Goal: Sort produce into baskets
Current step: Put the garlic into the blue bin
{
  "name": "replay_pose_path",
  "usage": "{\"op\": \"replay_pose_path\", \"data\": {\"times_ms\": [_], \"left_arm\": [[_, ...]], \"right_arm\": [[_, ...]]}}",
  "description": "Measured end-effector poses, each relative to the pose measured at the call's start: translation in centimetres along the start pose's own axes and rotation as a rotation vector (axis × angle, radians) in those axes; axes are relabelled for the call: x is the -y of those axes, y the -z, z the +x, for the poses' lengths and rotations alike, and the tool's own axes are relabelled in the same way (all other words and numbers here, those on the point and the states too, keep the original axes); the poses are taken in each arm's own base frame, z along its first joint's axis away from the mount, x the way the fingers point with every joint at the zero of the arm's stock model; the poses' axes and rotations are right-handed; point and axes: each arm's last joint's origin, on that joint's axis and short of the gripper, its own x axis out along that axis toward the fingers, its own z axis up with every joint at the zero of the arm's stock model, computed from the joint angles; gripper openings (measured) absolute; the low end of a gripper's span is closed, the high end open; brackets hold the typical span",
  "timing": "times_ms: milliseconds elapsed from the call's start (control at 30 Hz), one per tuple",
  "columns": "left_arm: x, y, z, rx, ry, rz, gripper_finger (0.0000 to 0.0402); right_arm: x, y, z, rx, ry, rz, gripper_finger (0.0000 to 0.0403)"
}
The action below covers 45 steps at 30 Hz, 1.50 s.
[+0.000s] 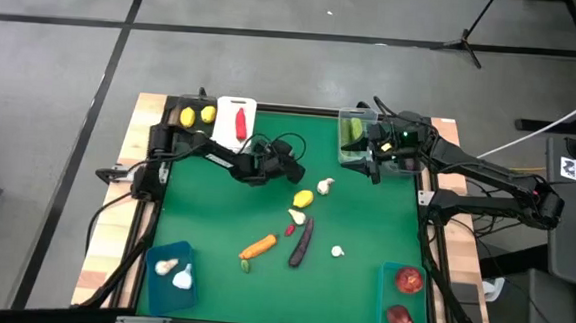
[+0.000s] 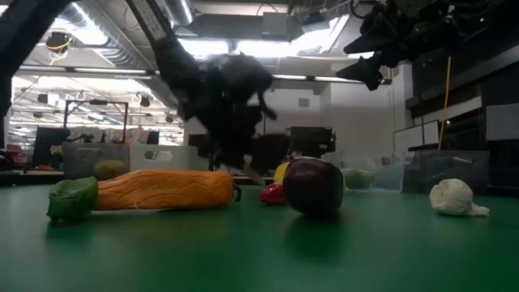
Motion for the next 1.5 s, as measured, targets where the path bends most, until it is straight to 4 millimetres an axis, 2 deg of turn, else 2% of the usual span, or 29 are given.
{"op": "replay_pose_path", "data": {"times_ms": [167,333,467,600,800,900,1033,1167,1267,1367,1500], "left_arm": [[0.6,-3.1,-4.8,0.048,0.076,0.062,0.0193],[-0.2,-5.0,-12.9,-0.041,0.246,0.187,0.0192],[-1.9,-5.0,-20.2,-0.173,0.474,0.291,0.0192],[-4.6,-4.7,-27.0,-0.275,0.678,0.257,0.0192],[-8.2,-3.7,-34.2,-0.454,0.919,0.086,0.0192],[-9.0,-2.6,-36.3,-0.561,0.953,0.016,0.0192],[-9.3,-0.6,-37.7,-0.716,0.876,-0.054,0.0192],[-8.9,1.7,-38.3,-0.875,0.769,-0.014,0.0192],[-8.4,3.3,-38.9,-1.058,0.731,0.079,0.0193],[-8.3,4.5,-39.6,-1.196,0.688,0.131,0.0212],[-8.4,5.4,-40.1,-1.223,0.657,0.155,0.0258]], "right_arm": [[0.0,0.0,0.0,-0.001,0.000,0.001,0.0301],[0.0,0.0,0.0,-0.001,0.000,0.001,0.0301],[0.0,0.0,0.0,-0.001,0.000,0.000,0.0301],[0.0,0.0,0.0,-0.001,0.000,0.000,0.0301],[0.0,0.0,0.0,-0.001,0.000,0.000,0.0301],[0.0,0.0,0.0,-0.001,0.000,0.000,0.0301],[0.0,0.0,0.0,0.000,0.000,-0.001,0.0301],[0.0,0.0,0.0,0.000,0.002,-0.002,0.0301],[0.0,0.0,0.0,0.000,0.002,-0.002,0.0301],[0.0,0.0,0.0,0.000,0.002,-0.002,0.0301],[0.0,0.0,0.0,0.000,0.002,-0.004,0.0301]]}}
